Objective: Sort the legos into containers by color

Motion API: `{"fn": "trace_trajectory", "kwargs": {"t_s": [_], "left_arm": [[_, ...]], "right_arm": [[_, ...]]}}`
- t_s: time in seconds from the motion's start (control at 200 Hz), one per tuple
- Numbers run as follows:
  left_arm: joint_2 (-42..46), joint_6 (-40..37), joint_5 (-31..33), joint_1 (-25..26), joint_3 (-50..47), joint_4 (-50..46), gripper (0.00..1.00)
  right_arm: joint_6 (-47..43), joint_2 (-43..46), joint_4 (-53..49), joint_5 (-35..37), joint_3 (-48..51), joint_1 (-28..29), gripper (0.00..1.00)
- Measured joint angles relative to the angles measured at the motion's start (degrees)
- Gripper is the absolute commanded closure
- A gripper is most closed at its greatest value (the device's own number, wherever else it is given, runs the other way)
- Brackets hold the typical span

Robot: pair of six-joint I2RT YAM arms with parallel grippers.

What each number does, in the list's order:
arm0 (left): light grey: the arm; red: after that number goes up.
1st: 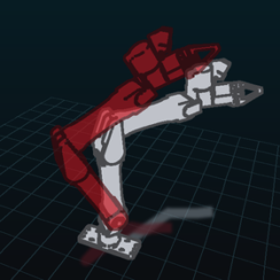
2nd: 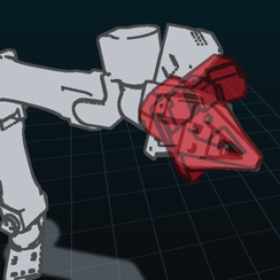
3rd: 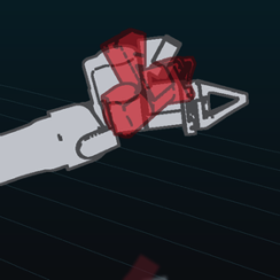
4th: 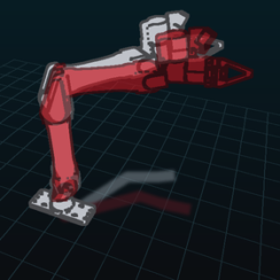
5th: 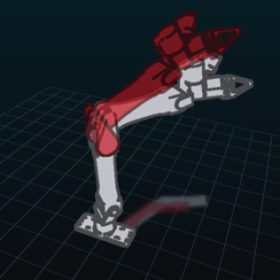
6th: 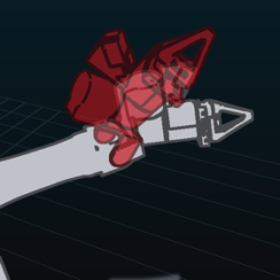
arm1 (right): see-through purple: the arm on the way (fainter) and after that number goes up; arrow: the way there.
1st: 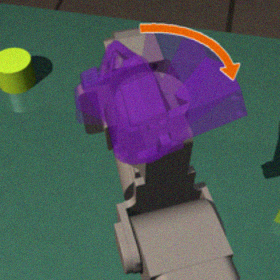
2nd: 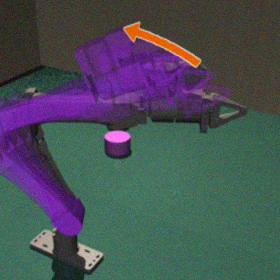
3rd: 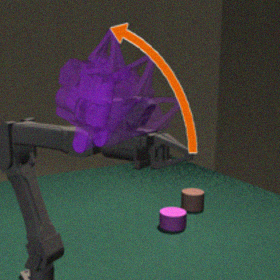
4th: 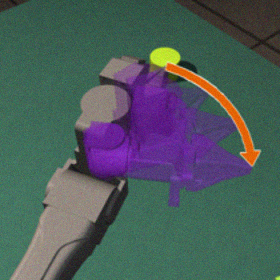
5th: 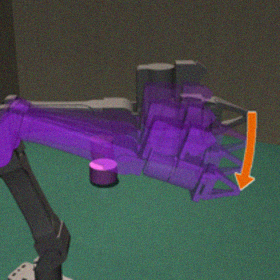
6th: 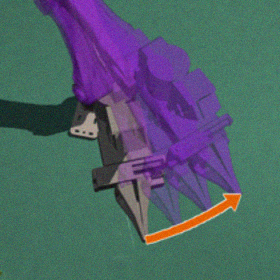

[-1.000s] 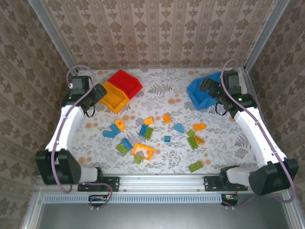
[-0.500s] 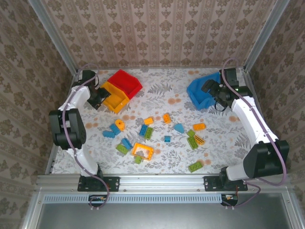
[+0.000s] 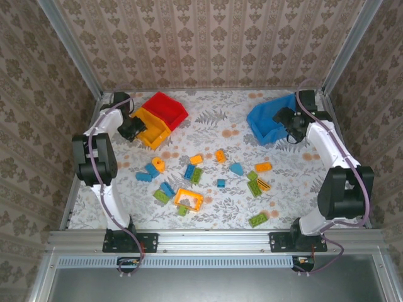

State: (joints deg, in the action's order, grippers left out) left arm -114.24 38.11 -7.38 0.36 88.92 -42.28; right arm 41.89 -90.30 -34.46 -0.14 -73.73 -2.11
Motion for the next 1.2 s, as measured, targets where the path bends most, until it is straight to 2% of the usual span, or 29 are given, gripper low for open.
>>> {"fn": "trace_trajectory", "kwargs": {"t_s": [0.25,0.73,1.045,1.2], "left_arm": [[-0.59,-4.13,1.92,1.75,0.11,-2.10,0.72],[-1.92,-12.07,5.73,5.77,3.28,-4.70,1.00],[-3.87,-20.74,5.92,10.67,7.63,-6.80,1.00],[-5.33,-25.09,5.90,14.56,9.46,-7.67,1.00]], "right_arm": [[1.46,-5.84,1.53,1.25,-0.46,-0.50,0.20],[-0.22,-18.18,0.00,1.20,-9.70,-2.14,0.41],[-5.49,-19.71,-2.16,1.46,-11.69,-1.62,0.84],[-11.56,-20.79,-5.01,2.49,-14.29,2.12,0.93]]}}
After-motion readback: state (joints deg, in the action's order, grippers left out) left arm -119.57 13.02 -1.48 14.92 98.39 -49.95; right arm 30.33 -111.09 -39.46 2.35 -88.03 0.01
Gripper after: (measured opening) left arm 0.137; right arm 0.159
